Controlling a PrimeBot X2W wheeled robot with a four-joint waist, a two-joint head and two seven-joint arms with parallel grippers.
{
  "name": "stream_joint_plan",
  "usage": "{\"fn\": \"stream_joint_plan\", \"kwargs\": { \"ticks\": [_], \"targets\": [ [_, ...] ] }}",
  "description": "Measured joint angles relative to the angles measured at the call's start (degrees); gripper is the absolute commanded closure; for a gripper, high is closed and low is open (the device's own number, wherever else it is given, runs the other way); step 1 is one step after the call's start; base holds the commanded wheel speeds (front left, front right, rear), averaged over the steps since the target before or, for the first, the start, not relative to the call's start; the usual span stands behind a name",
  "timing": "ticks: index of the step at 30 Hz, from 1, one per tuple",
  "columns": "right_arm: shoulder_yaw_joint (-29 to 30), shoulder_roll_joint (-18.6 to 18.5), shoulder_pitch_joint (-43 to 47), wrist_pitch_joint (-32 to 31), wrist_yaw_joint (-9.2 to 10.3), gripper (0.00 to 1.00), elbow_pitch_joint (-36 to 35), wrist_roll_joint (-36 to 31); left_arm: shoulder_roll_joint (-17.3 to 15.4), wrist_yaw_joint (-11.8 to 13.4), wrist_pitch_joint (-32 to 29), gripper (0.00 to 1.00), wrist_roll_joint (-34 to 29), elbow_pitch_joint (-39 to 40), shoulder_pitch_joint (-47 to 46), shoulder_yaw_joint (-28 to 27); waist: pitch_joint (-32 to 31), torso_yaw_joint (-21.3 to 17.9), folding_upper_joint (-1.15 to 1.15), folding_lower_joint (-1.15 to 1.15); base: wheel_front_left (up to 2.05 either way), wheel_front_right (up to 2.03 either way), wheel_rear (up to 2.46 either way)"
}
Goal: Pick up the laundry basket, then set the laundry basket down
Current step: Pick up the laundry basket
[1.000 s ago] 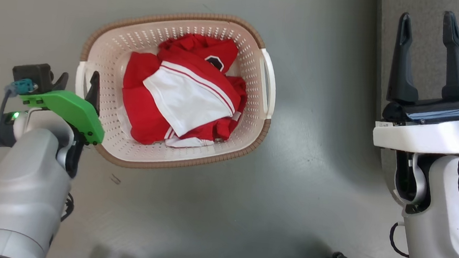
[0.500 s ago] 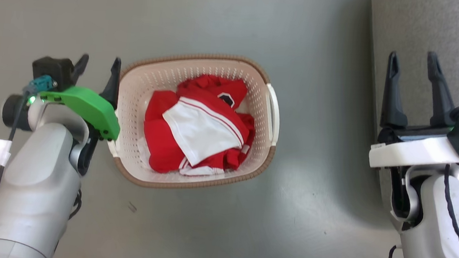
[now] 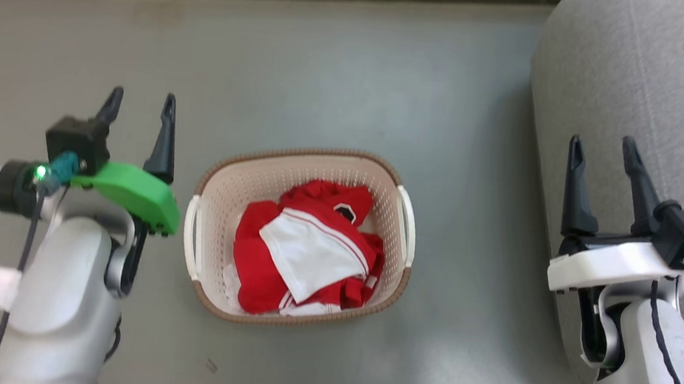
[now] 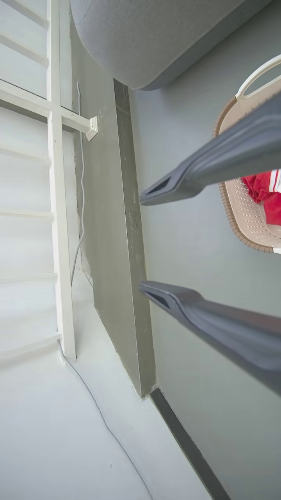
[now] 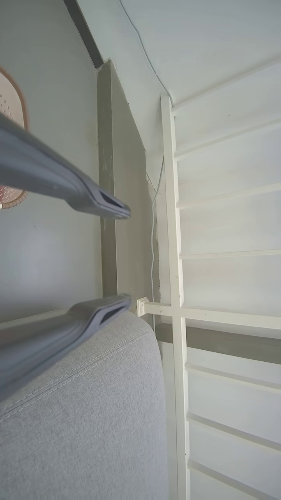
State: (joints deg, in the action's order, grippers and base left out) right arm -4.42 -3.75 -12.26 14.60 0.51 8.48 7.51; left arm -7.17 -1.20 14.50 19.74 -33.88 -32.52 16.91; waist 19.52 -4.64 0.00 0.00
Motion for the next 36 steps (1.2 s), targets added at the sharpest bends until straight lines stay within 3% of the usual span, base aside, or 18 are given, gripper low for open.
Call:
{"fn": "stream_joint_plan", "kwargs": {
  "ticks": [16, 36],
  "targets": [
    [-0.33, 0.07, 5.83, 0.0, -1.0, 0.0, 2.63, 0.0, 0.21, 4.35, 0.0, 0.0, -1.44, 10.8, 15.77, -0.29, -10.63, -0.45, 0.0, 0.0, 0.0, 0.0, 0.0],
    [-1.22, 0.15, 12.23, 0.0, -1.76, 0.0, 4.85, 0.0, 0.48, 6.27, 0.0, 0.0, -3.37, 18.68, 31.27, -0.11, -19.19, -0.53, 0.0, 0.0, 0.0, 0.0, 0.0]
  ]
}}
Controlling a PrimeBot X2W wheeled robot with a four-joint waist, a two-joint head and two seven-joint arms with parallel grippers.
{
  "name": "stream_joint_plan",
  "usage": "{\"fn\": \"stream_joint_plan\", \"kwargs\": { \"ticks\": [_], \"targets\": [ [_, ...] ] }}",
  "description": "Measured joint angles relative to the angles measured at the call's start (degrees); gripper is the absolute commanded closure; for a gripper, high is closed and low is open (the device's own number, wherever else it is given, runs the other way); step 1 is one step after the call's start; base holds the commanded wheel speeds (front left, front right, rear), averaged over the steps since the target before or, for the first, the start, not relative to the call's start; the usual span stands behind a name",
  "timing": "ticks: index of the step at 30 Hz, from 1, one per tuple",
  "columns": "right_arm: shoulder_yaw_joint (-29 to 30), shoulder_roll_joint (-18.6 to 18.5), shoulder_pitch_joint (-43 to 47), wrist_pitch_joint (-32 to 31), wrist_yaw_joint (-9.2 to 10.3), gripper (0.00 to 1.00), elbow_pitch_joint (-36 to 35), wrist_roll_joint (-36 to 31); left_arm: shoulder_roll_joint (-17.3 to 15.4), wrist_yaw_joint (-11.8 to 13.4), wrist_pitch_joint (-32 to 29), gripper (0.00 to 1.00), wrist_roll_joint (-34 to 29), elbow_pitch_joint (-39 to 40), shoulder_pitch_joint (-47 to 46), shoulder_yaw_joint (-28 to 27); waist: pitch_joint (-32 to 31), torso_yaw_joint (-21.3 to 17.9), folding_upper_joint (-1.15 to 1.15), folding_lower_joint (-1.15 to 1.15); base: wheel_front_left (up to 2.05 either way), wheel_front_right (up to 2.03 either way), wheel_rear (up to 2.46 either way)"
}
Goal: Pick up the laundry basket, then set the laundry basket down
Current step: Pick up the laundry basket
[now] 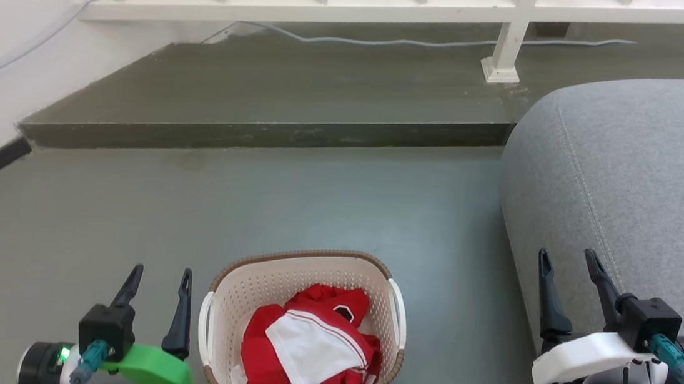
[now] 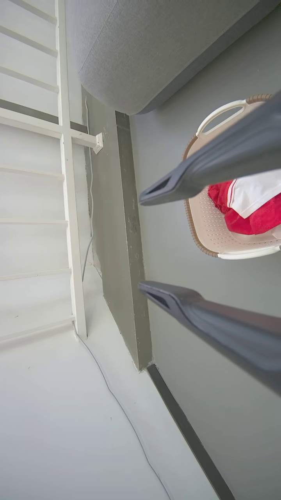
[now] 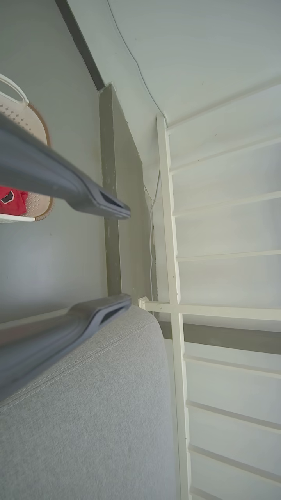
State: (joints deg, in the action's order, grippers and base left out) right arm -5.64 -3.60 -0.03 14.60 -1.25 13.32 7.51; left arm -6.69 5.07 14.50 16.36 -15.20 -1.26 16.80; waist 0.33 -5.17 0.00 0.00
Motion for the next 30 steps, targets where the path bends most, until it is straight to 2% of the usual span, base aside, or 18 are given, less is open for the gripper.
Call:
{"fn": "stream_joint_plan", "kwargs": {
  "ticks": [30],
  "targets": [
    [-0.18, -0.01, 0.63, 0.0, -0.26, 0.0, -0.6, 0.01, -0.34, 1.04, -0.86, 0.0, -0.74, 8.4, 5.45, -0.79, -0.33, 0.07, 0.0, 0.0, 0.0, 0.0, 0.0]
  ]
}}
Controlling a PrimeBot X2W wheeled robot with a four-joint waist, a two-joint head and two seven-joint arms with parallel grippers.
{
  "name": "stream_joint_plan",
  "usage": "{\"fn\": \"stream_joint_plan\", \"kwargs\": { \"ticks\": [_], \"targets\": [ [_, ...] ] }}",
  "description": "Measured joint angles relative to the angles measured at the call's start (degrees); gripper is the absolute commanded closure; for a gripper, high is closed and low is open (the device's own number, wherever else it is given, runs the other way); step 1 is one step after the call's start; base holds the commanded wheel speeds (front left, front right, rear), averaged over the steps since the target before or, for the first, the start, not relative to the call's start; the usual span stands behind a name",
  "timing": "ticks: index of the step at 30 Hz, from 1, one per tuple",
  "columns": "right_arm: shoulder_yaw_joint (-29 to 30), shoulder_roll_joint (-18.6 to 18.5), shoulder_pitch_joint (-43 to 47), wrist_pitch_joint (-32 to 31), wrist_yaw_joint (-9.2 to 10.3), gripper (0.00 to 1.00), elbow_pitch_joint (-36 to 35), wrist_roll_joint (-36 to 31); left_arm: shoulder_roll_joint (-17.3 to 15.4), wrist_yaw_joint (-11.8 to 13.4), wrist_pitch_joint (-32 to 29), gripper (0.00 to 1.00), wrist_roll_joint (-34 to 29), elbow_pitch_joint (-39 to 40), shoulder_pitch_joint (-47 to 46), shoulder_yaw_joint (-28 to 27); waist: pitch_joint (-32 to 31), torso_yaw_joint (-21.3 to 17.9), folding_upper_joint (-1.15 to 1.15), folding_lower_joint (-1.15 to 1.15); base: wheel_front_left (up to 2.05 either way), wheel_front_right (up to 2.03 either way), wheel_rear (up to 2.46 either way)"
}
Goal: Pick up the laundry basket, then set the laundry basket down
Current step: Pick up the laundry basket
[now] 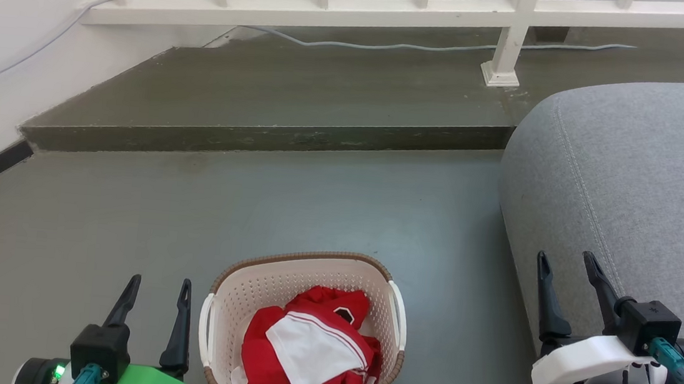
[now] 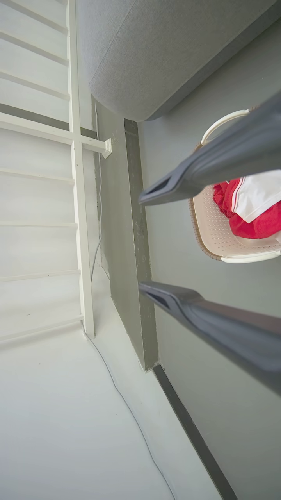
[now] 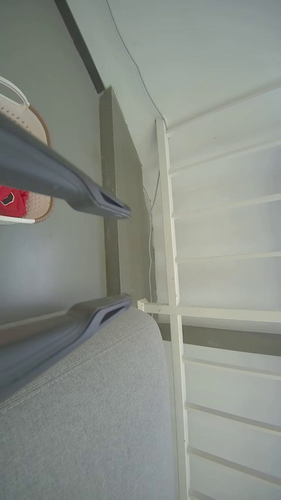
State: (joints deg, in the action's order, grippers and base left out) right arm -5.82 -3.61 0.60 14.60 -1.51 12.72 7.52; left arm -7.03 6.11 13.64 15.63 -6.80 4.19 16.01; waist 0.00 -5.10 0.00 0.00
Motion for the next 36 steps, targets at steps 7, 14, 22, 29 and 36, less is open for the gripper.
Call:
{"fn": "stream_joint_plan", "kwargs": {
  "ticks": [7, 14, 22, 29, 36],
  "targets": [
    [0.02, 0.01, 0.01, 0.0, 0.0, 0.0, -0.03, 0.0, -0.01, 0.01, -0.57, 0.0, -0.27, 0.86, 1.13, -0.26, 0.03, -0.06, 0.0, 0.0, 0.0, 0.0, 0.0],
    [0.01, 0.01, 0.02, 0.0, 0.0, 0.0, -0.03, 0.0, -0.01, 0.02, -1.08, 0.0, -0.42, 1.9, 1.38, -0.4, 0.03, -0.12, 0.0, 0.0, 0.0, 0.0, 0.0],
    [-0.01, 0.01, 0.1, 0.0, 0.01, 0.0, -0.05, 0.0, -0.01, 0.27, -1.87, 0.0, -0.77, 3.02, 1.9, -0.81, 0.02, -0.04, 0.0, 0.0, 0.0, 0.0, 0.0],
    [-0.16, 0.02, 0.37, 0.0, -0.18, 0.0, -0.71, 0.01, -0.11, 0.31, -3.0, 0.0, -1.56, 4.41, 1.88, -0.67, 1.93, 0.35, 0.0, 0.0, 0.0, 0.0, 0.0],
    [-0.67, 0.05, -0.22, -0.01, -0.49, 0.0, -0.99, 0.04, -0.24, 0.31, -4.04, 0.0, -2.02, 4.89, 0.93, -0.35, 6.08, 0.6, 0.0, 0.0, 0.0, 0.0, 0.0]
  ]
}}
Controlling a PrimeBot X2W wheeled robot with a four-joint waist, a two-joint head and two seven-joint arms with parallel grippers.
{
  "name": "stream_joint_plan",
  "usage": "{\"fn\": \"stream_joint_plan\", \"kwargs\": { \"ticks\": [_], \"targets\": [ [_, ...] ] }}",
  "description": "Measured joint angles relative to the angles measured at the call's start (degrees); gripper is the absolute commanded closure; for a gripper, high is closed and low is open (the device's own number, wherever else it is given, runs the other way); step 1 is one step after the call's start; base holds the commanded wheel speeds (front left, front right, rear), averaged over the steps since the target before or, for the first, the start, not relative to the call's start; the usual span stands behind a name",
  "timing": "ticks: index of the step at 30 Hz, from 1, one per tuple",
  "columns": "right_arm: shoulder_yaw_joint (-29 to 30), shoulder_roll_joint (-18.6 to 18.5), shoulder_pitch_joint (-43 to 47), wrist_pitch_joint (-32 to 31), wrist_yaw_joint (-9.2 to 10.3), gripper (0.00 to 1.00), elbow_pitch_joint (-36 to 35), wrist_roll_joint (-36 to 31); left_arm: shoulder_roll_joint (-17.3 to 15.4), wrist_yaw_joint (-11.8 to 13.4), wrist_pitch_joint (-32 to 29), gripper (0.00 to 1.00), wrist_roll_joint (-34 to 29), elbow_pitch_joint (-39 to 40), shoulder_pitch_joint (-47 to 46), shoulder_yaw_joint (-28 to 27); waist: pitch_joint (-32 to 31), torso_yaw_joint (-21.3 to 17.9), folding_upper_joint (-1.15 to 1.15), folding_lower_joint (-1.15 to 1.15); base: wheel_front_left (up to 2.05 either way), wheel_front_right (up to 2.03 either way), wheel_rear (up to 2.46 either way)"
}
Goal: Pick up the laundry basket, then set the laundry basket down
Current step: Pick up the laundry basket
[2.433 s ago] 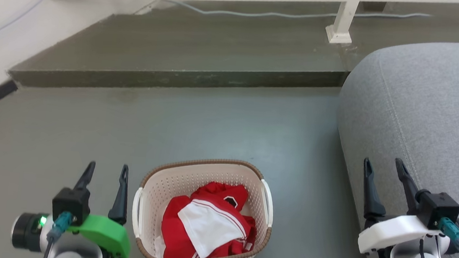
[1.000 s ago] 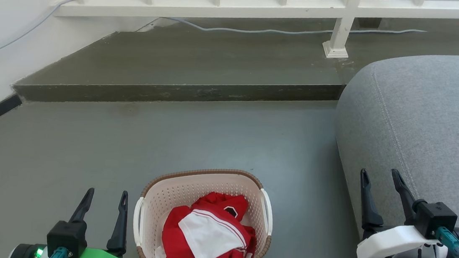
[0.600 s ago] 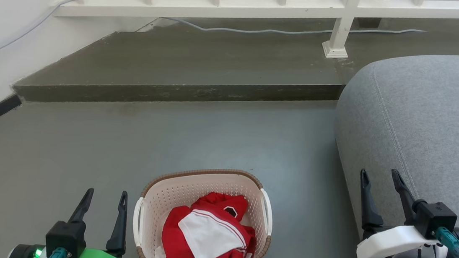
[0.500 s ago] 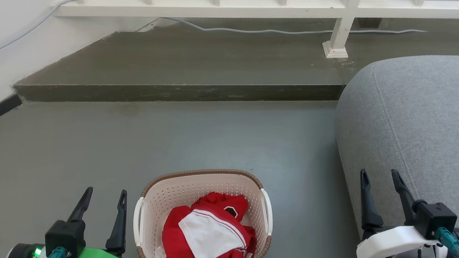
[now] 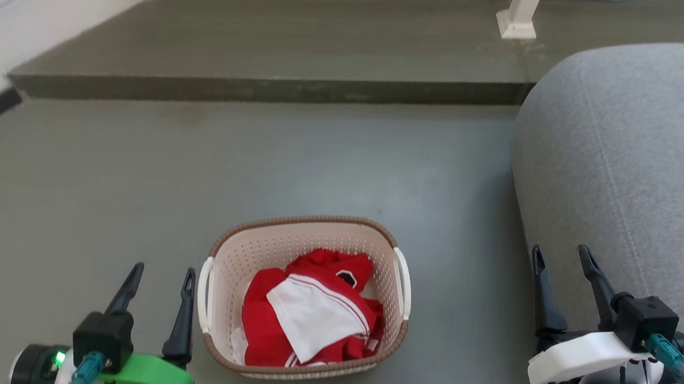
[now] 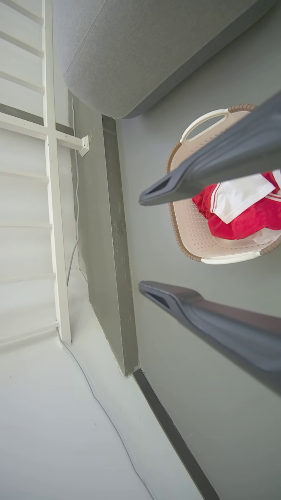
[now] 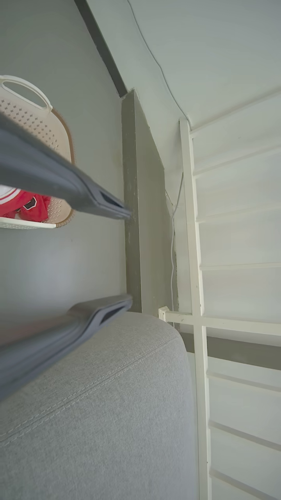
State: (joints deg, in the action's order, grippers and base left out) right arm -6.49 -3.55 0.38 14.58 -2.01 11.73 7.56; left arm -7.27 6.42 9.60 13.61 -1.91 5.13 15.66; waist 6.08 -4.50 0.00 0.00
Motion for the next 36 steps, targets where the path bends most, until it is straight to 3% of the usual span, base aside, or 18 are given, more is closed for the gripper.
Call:
{"fn": "stream_joint_plan", "kwargs": {
  "ticks": [19, 36],
  "targets": [
    [-1.63, 0.03, -9.92, 0.0, -0.44, 0.0, 1.88, 0.02, 0.38, -1.08, -2.49, 0.0, 0.38, -4.31, -14.06, -0.19, 15.62, 1.3, 0.0, 0.01, 0.0, 0.0, 0.0],
    [-4.38, 0.04, -25.02, 0.0, -0.68, 0.0, 11.21, -0.05, 0.91, -5.92, -6.01, 0.0, 1.49, -16.38, -32.79, 0.77, 29.14, 1.73, 0.0, 0.01, 0.0, 0.0, 0.0]
  ]
}}
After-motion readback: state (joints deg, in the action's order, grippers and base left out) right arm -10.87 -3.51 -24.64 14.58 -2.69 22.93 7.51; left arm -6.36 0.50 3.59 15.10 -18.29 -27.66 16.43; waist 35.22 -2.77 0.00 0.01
